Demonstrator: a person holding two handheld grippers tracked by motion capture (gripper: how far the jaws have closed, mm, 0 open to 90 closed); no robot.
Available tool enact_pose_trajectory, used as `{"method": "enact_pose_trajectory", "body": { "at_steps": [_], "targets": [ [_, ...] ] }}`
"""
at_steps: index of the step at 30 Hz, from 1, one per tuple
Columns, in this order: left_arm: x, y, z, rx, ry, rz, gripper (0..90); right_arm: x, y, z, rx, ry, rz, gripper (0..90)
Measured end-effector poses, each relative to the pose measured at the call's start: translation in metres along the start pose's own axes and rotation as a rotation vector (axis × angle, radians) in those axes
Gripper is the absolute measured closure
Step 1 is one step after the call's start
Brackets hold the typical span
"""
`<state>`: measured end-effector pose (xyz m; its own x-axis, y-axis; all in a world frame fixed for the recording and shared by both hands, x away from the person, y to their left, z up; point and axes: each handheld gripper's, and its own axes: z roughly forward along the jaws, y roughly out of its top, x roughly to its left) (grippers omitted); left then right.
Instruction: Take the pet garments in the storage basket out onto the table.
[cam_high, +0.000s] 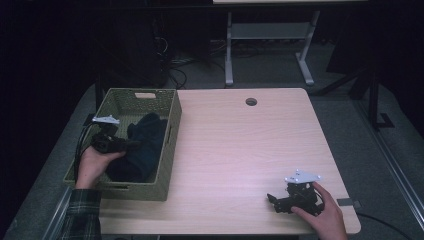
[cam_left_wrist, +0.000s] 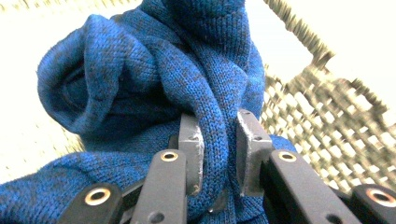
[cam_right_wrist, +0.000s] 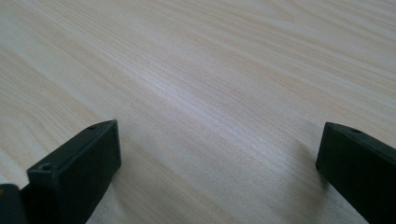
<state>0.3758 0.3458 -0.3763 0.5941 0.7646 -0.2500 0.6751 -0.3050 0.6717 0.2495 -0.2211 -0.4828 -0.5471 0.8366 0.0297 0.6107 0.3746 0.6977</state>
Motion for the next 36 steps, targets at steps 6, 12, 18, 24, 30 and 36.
{"method": "enact_pose_trajectory", "body": {
  "at_steps": [6, 12, 18, 24, 30, 36],
  "targets": [
    [0.0, 0.003, -0.02, -0.128, -0.017, -0.024, 75.0, 0.0, 0.0, 0.0, 0.0, 0.0, 0.0, 0.0],
    [-0.01, 0.013, -0.037, -0.221, -0.038, -0.003, 74.9, 0.0, 0.0, 0.0, 0.0, 0.0, 0.0, 0.0],
    [-0.02, 0.023, -0.05, -0.297, -0.056, 0.021, 74.9, 0.0, 0.0, 0.0, 0.0, 0.0, 0.0, 0.0],
    [-0.032, 0.034, -0.062, -0.356, -0.073, 0.05, 74.9, 0.0, 0.0, 0.0, -0.001, 0.0, 0.0, 0.0],
    [-0.043, 0.043, -0.069, -0.379, -0.081, 0.076, 74.9, 0.0, 0.0, 0.0, 0.0, 0.0, 0.0, 0.0],
    [-0.059, 0.056, -0.07, -0.4, -0.099, 0.115, 74.9, 0.0, 0.0, 0.0, -0.001, 0.0, 0.001, 0.0]
  ]
}}
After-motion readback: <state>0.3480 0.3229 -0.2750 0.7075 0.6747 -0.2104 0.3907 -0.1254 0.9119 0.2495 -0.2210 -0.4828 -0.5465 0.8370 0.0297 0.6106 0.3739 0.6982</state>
